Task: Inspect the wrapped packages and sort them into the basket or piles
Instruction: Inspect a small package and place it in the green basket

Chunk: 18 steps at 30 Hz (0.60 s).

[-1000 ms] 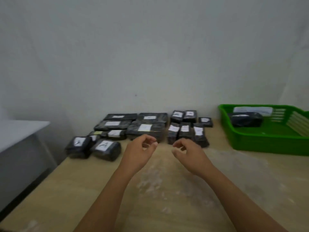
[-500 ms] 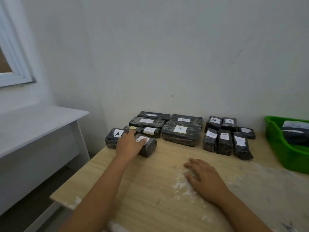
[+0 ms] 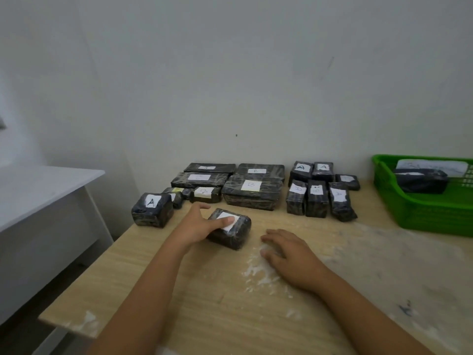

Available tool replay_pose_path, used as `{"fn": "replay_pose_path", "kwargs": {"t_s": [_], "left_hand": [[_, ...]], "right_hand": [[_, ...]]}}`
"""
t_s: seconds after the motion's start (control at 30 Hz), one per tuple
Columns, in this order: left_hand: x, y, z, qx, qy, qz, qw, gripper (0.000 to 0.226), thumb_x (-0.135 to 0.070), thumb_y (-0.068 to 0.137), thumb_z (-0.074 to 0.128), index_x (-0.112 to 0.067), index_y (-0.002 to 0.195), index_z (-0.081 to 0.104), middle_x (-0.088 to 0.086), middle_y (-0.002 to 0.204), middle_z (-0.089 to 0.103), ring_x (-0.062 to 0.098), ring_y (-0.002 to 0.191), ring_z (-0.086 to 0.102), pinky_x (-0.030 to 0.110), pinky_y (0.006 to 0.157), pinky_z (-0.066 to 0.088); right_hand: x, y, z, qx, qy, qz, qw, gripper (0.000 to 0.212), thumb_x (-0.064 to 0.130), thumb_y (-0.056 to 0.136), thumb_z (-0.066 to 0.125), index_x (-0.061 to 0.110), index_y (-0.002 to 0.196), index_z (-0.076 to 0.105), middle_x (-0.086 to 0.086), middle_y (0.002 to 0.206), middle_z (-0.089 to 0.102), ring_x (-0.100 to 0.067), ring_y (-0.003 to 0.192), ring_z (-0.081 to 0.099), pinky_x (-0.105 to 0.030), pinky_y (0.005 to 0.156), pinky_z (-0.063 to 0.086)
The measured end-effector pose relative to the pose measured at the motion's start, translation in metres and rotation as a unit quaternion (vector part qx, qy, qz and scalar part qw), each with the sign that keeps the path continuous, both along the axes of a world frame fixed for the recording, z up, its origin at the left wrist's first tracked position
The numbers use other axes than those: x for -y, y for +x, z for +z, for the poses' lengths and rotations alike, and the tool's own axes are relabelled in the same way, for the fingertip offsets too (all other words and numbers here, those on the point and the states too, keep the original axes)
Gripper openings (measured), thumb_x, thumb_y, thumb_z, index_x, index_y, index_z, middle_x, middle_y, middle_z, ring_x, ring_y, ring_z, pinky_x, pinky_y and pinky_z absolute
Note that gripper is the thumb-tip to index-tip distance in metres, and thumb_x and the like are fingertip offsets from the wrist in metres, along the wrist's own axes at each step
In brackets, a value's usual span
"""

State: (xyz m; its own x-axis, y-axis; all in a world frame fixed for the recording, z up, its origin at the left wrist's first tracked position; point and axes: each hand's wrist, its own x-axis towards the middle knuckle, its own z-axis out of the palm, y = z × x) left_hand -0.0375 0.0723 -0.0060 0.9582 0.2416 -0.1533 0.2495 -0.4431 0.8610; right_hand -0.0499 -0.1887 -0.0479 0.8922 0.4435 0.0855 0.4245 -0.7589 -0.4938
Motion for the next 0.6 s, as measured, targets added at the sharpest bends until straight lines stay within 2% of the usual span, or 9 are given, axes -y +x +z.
{"fn": "replay_pose_path", "kwargs": {"t_s": [0.07, 0.17, 0.2, 0.27, 0.3, 0.33, 0.43, 0.53, 0.6], "left_hand": [[0.018, 0.005, -0.002, 0.000, -0.043, -0.018, 0.999, 0.104, -0.068, 0.050, 0.092, -0.031, 0.136, 0.047, 0.006, 0.132, 0.062, 0.024, 0.117, 0.061, 0.042, 0.098, 0.053], [0.051, 0.010, -0.002, 0.034, -0.097, -0.042, 0.994, 0.107, -0.067, 0.044, 0.092, -0.022, 0.135, 0.058, 0.005, 0.124, 0.068, 0.022, 0.110, 0.067, 0.044, 0.099, 0.056], [0.064, 0.012, -0.001, 0.047, -0.119, -0.055, 0.990, 0.104, -0.065, 0.044, 0.094, -0.018, 0.132, 0.063, 0.004, 0.120, 0.071, 0.020, 0.107, 0.070, 0.043, 0.098, 0.058], [0.090, 0.013, 0.004, 0.088, -0.159, -0.084, 0.980, 0.079, -0.054, 0.055, 0.096, -0.017, 0.120, 0.071, 0.001, 0.112, 0.077, 0.017, 0.102, 0.073, 0.041, 0.096, 0.059], [0.101, 0.014, 0.006, 0.105, -0.178, -0.092, 0.974, 0.068, -0.048, 0.059, 0.095, -0.019, 0.116, 0.073, 0.000, 0.110, 0.077, 0.017, 0.102, 0.074, 0.042, 0.095, 0.060], [0.112, 0.015, 0.009, 0.120, -0.196, -0.094, 0.969, 0.067, -0.047, 0.059, 0.095, -0.020, 0.116, 0.072, -0.001, 0.110, 0.077, 0.018, 0.104, 0.073, 0.042, 0.095, 0.060], [0.139, 0.018, 0.017, 0.157, -0.242, -0.099, 0.952, 0.074, -0.044, 0.055, 0.092, -0.019, 0.121, 0.068, 0.001, 0.113, 0.073, 0.020, 0.108, 0.072, 0.042, 0.092, 0.061], [0.158, 0.018, 0.020, 0.169, -0.272, -0.109, 0.941, 0.076, -0.040, 0.058, 0.091, -0.017, 0.127, 0.066, 0.008, 0.118, 0.072, 0.024, 0.109, 0.072, 0.038, 0.089, 0.062], [0.166, 0.016, 0.016, 0.174, -0.280, -0.116, 0.937, 0.075, -0.038, 0.059, 0.090, -0.019, 0.127, 0.066, 0.011, 0.117, 0.074, 0.025, 0.108, 0.072, 0.035, 0.086, 0.061]], "right_hand": [[-0.001, -0.003, 0.005, -0.035, 0.071, -0.025, 0.997, 0.051, 0.050, 0.106, 0.045, 0.028, 0.151, 0.046, 0.006, 0.155, 0.046, -0.010, 0.138, 0.042, -0.028, 0.115, 0.032], [0.002, -0.006, 0.017, -0.097, 0.234, -0.082, 0.964, 0.056, 0.056, 0.104, 0.042, 0.030, 0.154, 0.041, 0.010, 0.146, 0.052, -0.004, 0.121, 0.048, -0.024, 0.098, 0.038], [0.005, -0.004, 0.022, -0.105, 0.279, -0.101, 0.949, 0.061, 0.059, 0.102, 0.043, 0.033, 0.157, 0.036, 0.014, 0.145, 0.050, -0.003, 0.122, 0.047, -0.025, 0.099, 0.039], [0.016, 0.002, 0.029, -0.115, 0.366, -0.122, 0.916, 0.078, 0.068, 0.091, 0.053, 0.035, 0.158, 0.029, 0.012, 0.148, 0.049, -0.006, 0.126, 0.053, -0.033, 0.103, 0.049], [0.022, 0.005, 0.033, -0.116, 0.409, -0.134, 0.895, 0.084, 0.071, 0.084, 0.059, 0.035, 0.156, 0.031, 0.007, 0.147, 0.053, -0.010, 0.123, 0.059, -0.037, 0.097, 0.057], [0.029, 0.008, 0.037, -0.113, 0.443, -0.142, 0.878, 0.082, 0.069, 0.080, 0.063, 0.037, 0.150, 0.035, 0.002, 0.143, 0.057, -0.013, 0.118, 0.064, -0.037, 0.088, 0.061], [0.052, 0.015, 0.047, -0.083, 0.488, -0.149, 0.856, 0.058, 0.050, 0.089, 0.070, 0.040, 0.138, 0.040, 0.000, 0.128, 0.065, -0.013, 0.108, 0.068, -0.031, 0.074, 0.062], [0.070, 0.019, 0.049, -0.068, 0.508, -0.136, 0.848, 0.059, 0.041, 0.092, 0.072, 0.035, 0.143, 0.043, -0.003, 0.117, 0.071, -0.015, 0.103, 0.071, -0.033, 0.074, 0.061], [0.079, 0.019, 0.046, -0.061, 0.509, -0.132, 0.848, 0.065, 0.040, 0.087, 0.076, 0.029, 0.144, 0.046, -0.005, 0.111, 0.074, -0.019, 0.100, 0.073, -0.035, 0.076, 0.061]]}}
